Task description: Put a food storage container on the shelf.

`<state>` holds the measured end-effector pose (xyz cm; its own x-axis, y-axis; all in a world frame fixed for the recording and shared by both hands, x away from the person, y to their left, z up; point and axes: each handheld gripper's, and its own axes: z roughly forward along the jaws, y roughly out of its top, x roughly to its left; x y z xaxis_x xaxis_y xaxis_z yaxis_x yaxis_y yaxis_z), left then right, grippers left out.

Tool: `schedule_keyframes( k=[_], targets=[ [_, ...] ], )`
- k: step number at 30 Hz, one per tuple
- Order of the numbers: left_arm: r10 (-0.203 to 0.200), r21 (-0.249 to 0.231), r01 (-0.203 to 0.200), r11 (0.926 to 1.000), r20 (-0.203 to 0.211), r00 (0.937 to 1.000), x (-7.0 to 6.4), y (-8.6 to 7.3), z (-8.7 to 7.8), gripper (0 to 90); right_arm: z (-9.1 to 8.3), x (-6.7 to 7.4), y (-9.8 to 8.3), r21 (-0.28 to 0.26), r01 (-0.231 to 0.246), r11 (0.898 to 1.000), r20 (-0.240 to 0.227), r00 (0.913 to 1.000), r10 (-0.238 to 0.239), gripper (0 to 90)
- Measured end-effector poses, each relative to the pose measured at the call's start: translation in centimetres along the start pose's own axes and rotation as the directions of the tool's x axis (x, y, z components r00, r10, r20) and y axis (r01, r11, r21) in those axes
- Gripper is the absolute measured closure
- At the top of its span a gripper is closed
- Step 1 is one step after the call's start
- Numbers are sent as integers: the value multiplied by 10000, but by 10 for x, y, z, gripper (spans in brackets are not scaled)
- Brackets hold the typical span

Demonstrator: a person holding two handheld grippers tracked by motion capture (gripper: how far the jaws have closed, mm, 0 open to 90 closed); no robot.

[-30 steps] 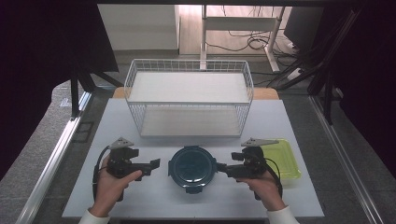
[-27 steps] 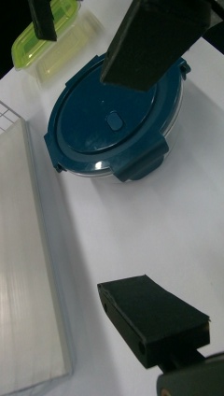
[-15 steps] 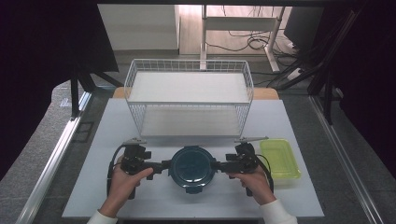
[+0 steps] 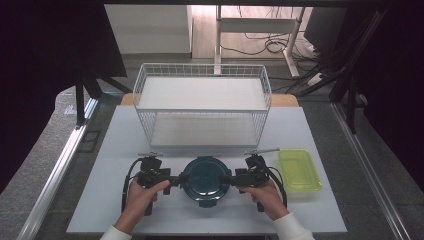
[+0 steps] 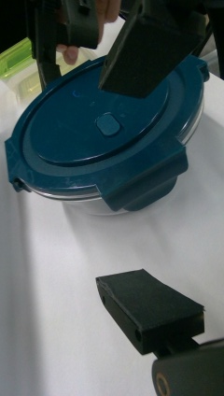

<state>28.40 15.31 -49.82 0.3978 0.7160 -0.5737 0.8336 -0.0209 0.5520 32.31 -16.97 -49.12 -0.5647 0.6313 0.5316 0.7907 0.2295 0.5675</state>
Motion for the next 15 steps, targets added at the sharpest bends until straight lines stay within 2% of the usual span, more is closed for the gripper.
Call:
schedule_keyframes(
  k=[2, 3, 4, 5, 6, 7, 9, 10, 13, 14, 15],
  targets=[
    [-263, 273, 260, 9993, 127, 9996, 2, -2, 9, 45, 8, 1, -3, 218, -75, 9997, -126, 9999, 78, 74],
    [-263, 273, 260, 9993, 127, 9996, 2, -2, 9, 44, 8, 1, -3, 218, -75, 9997, -126, 9999, 78, 74],
    [-574, 398, 557, 9977, 439, 9974, 6, -4, 12, 43, 13, -1, -4, 266, -237, 9994, -214, 9995, 243, 74],
    [-574, 398, 557, 9977, 439, 9974, 6, -4, 12, 43, 13, -1, -4, 266, -237, 9994, -214, 9995, 243, 74],
    [-827, 471, 795, 9957, 698, 9941, 9, -5, 15, 45, 16, -3, -4, 270, -491, 9984, -403, 9979, 501, 74],
    [-827, 471, 795, 9957, 698, 9941, 9, -5, 15, 47, 16, -3, -4, 270, -491, 9984, -403, 9979, 501, 74],
    [-1204, 600, 1137, 9917, 1235, 9850, 11, -7, 19, 56, 19, -4, -4, 334, -631, 9974, -606, 9960, 651, 80],
    [-1264, 646, 1185, 9909, 1368, 9825, 11, -7, 20, 61, 21, -5, -5, 347, -663, 9972, -626, 9957, 683, 87],
    [-1214, 745, 1122, 9909, 1335, 9836, 10, -8, 23, 77, 22, -6, -7, 341, -769, 9965, -734, 9942, 792, 109],
    [-1299, 888, 1168, 9892, 1603, 9785, 9, -10, 24, 113, 22, -7, -8, 366, -978, 9945, -885, 9910, 1007, 148],
    [-1287, 899, 1153, 9893, 1607, 9786, 8, -10, 25, 125, 22, -7, -8, 358, -1075, 9936, -1008, 9887, 1106, 164]
  ],
)
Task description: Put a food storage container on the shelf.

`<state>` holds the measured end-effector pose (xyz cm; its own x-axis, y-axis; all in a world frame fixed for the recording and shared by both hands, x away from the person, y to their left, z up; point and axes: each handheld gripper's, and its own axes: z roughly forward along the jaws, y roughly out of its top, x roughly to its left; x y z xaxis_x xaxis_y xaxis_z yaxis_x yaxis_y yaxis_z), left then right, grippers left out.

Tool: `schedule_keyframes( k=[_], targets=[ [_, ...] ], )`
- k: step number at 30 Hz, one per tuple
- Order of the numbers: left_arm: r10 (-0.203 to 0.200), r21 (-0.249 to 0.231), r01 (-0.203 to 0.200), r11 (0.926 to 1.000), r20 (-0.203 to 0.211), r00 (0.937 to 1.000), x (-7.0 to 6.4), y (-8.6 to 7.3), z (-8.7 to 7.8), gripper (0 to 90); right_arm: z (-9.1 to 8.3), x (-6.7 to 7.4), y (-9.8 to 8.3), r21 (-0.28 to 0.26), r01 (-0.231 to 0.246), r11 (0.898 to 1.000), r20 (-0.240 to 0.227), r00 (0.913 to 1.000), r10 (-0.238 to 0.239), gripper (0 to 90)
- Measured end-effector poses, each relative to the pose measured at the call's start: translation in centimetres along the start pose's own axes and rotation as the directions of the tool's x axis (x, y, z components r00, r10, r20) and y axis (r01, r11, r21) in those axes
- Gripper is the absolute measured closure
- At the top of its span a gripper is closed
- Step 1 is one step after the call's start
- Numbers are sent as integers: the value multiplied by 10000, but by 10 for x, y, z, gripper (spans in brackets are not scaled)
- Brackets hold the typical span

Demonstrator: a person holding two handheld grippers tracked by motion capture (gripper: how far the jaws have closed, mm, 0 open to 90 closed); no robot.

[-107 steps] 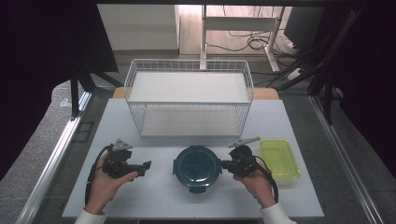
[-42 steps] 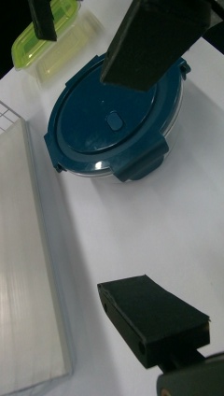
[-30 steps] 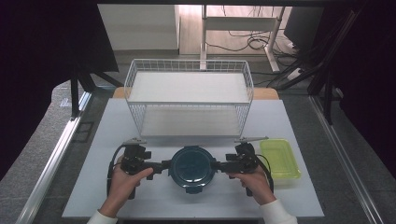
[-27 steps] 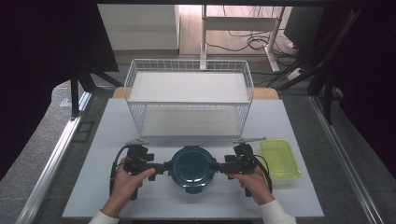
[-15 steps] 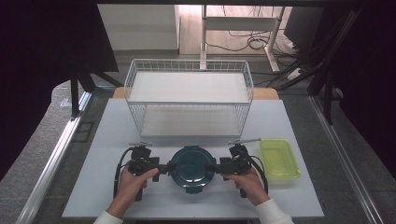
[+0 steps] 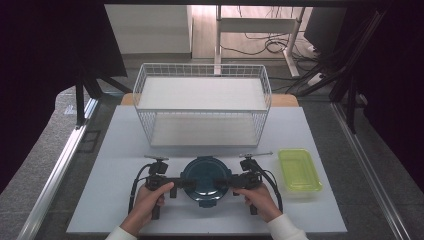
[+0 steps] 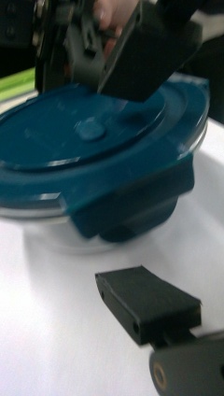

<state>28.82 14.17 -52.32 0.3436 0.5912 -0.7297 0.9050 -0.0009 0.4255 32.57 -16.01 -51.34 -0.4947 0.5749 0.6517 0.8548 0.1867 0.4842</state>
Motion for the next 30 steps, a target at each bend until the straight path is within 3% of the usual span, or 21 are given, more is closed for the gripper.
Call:
schedule_keyframes(
  k=[3, 10, 21, 30],
  targets=[
    [161, 131, -164, 9998, 194, 9997, -2, -2, 1, 223, -2, 2, -1, 69, -190, 9998, 64, 9998, 190, 190],
    [-376, -137, 378, 9992, 149, 9992, -3, -4, -2, 270, -7, -1, 0, -62, -888, 9960, -16, 9960, 888, 273],
    [-523, -492, 526, 9974, 77, 9986, -9, -8, -10, 356, -16, 4, -5, -560, -1368, 9890, -27, 9906, 1368, 353],
    [-564, -707, 572, 9959, 125, 9983, -10, -8, -17, 400, -21, 8, -5, -786, -1146, 9903, -105, 9934, 1141, 391]
  ],
)
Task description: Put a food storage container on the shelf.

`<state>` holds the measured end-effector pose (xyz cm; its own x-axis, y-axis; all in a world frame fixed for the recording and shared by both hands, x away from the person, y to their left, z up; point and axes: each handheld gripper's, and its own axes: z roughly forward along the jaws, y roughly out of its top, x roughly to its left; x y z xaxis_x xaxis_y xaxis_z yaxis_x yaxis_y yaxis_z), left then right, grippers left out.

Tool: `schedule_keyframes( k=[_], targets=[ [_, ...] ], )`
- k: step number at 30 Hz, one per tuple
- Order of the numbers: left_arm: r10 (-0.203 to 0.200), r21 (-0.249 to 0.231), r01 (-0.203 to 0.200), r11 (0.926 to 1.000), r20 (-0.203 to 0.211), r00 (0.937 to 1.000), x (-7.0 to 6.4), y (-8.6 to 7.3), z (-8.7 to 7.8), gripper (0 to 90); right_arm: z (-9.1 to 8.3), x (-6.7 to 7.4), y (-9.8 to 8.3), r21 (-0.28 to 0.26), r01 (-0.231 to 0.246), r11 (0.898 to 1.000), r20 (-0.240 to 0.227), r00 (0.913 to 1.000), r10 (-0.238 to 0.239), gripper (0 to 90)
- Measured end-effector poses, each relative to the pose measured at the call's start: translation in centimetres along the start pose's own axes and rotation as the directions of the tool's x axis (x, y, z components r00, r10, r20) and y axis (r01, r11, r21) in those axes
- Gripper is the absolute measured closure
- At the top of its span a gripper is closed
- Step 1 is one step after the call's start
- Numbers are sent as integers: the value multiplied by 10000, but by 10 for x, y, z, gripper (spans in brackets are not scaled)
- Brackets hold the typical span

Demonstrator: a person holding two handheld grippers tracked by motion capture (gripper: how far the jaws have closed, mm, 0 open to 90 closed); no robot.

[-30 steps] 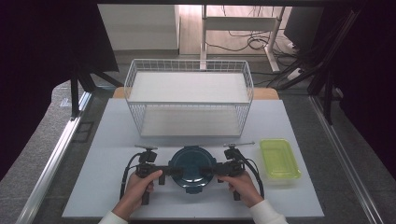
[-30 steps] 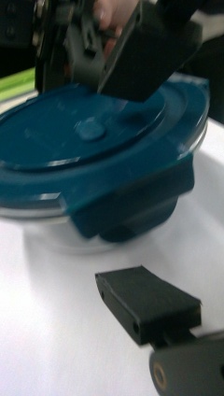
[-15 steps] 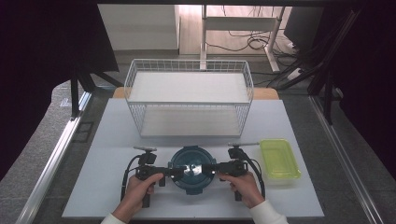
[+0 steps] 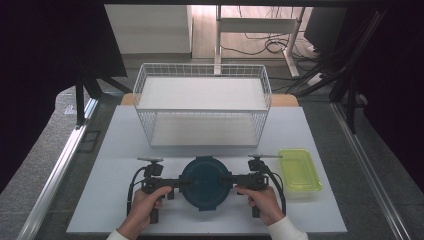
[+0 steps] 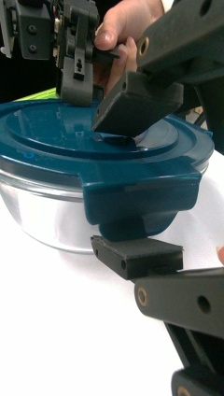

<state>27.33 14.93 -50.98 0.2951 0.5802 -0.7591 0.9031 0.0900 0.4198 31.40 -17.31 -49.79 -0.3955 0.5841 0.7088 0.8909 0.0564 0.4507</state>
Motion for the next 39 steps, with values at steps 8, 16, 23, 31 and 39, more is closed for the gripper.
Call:
schedule_keyframes(
  k=[8, 16, 23, 31, 39],
  targets=[
    [275, -122, -278, 9995, -206, 9994, -6, 1, -3, 405, -2, 6, -1, -97, 153, 9998, 101, 9998, -152, 395],
    [395, -235, -399, 9989, -179, 9991, -10, 3, -5, 405, -6, 10, 2, -208, 370, 9991, 143, 9992, -367, 395],
    [357, -314, -362, 9989, -156, 9992, -14, 6, -5, 405, -10, 13, 6, -346, 542, 9979, 170, 9984, -537, 394],
    [450, -273, -452, 9986, -66, 9990, -22, 21, -8, 406, -16, 18, 18, -513, 605, 9968, 304, 9978, -590, 394],
    [707, -615, -704, 9956, 27, 9975, -40, 42, -18, 406, -31, 38, 41, -840, 999, 9914, 396, 9945, -968, 394]
  ],
)
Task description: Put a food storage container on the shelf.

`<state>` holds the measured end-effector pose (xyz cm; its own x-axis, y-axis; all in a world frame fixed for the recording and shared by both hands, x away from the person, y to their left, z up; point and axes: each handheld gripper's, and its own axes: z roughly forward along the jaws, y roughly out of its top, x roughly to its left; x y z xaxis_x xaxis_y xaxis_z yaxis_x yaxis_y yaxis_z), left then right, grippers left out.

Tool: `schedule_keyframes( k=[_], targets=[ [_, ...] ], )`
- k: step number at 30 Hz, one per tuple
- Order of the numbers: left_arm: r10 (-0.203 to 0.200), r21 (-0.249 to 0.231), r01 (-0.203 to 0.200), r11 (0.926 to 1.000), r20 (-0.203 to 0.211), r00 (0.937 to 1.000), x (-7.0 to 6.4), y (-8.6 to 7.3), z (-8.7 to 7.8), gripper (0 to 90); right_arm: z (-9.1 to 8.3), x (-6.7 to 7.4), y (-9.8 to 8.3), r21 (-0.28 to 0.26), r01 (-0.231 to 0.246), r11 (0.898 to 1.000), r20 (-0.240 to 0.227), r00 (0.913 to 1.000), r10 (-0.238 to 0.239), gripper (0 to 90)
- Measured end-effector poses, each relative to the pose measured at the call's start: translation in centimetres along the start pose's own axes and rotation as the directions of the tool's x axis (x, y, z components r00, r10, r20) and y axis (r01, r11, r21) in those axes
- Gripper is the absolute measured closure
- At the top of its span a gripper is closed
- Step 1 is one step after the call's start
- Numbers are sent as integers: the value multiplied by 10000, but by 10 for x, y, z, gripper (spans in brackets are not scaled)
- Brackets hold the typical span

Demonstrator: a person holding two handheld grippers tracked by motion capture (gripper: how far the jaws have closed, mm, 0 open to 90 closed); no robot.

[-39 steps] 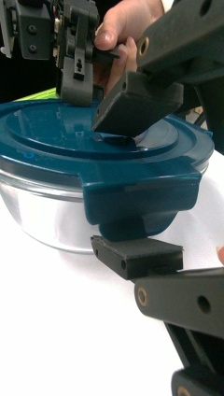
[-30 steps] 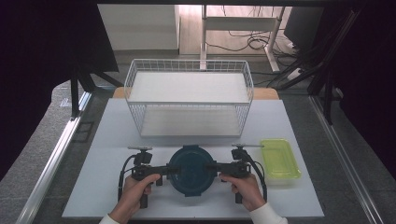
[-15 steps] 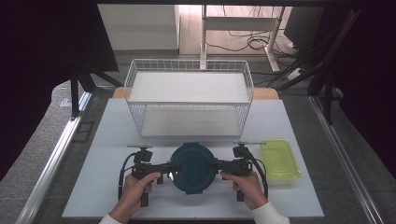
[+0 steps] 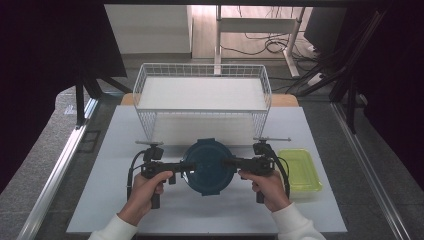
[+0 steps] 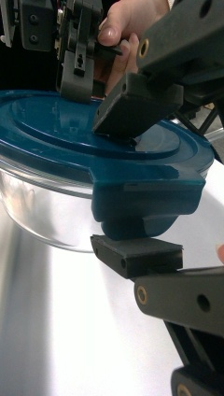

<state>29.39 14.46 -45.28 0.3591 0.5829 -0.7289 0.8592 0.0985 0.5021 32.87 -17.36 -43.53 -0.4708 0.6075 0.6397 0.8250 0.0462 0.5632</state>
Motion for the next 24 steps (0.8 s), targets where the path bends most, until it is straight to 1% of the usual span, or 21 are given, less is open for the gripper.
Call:
schedule_keyframes(
  k=[2, 3, 4, 5, 6, 7, 9, 10, 11, 12, 14, 19, 24],
  targets=[
    [156, -17, -156, 9999, 14, 9999, -4, 6, -2, 406, -3, 3, 5, -83, 77, 9999, 4, 10000, -77, 394],
    [156, -17, -156, 9999, 14, 9999, -4, 6, -2, 406, -3, 3, 5, -83, 77, 9999, 4, 10000, -77, 394],
    [335, -78, -335, 9994, -12, 9994, -8, 13, -5, 406, -6, 6, 11, -184, 168, 9997, -25, 9999, -169, 394],
    [335, -78, -335, 9994, -12, 9994, -8, 13, -5, 406, -6, 6, 11, -184, 168, 9997, -25, 9999, -169, 394],
    [412, -112, -412, 9991, -4, 9992, -10, 17, -6, 406, -7, 8, 13, -233, 201, 9995, -16, 9998, -202, 394],
    [430, -129, -430, 9990, 6, 9991, -12, 20, -7, 406, -9, 11, 19, -347, 280, 9990, -14, 9996, -280, 395],
    [508, -156, -506, 9986, 75, 9987, -15, 27, -9, 406, -11, 13, 24, -403, 360, 9985, 13, 9994, -360, 396],
    [508, -156, -506, 9986, 75, 9987, -15, 27, -9, 406, -11, 13, 24, -403, 360, 9985, 13, 9994, -360, 396],
    [585, -163, -583, 9982, 89, 9982, -16, 31, -9, 406, -13, 14, 26, -443, 398, 9982, 14, 9992, -398, 396],
    [574, -143, -573, 9983, 89, 9983, -16, 33, -8, 406, -14, 15, 29, -489, 508, 9975, 45, 9987, -506, 396],
    [667, -165, -666, 9976, 89, 9977, -18, 39, -8, 406, -16, 15, 34, -567, 520, 9970, 57, 9986, -517, 396],
    [775, -210, -774, 9968, 77, 9970, -22, 45, -10, 406, -18, 15, 38, -690, 565, 9960, 21, 9984, -565, 398],
    [846, -255, -843, 9961, 130, 9963, -29, 51, -14, 406, -23, 21, 45, -794, 693, 9944, -10, 9976, -696, 402]
  ],
)
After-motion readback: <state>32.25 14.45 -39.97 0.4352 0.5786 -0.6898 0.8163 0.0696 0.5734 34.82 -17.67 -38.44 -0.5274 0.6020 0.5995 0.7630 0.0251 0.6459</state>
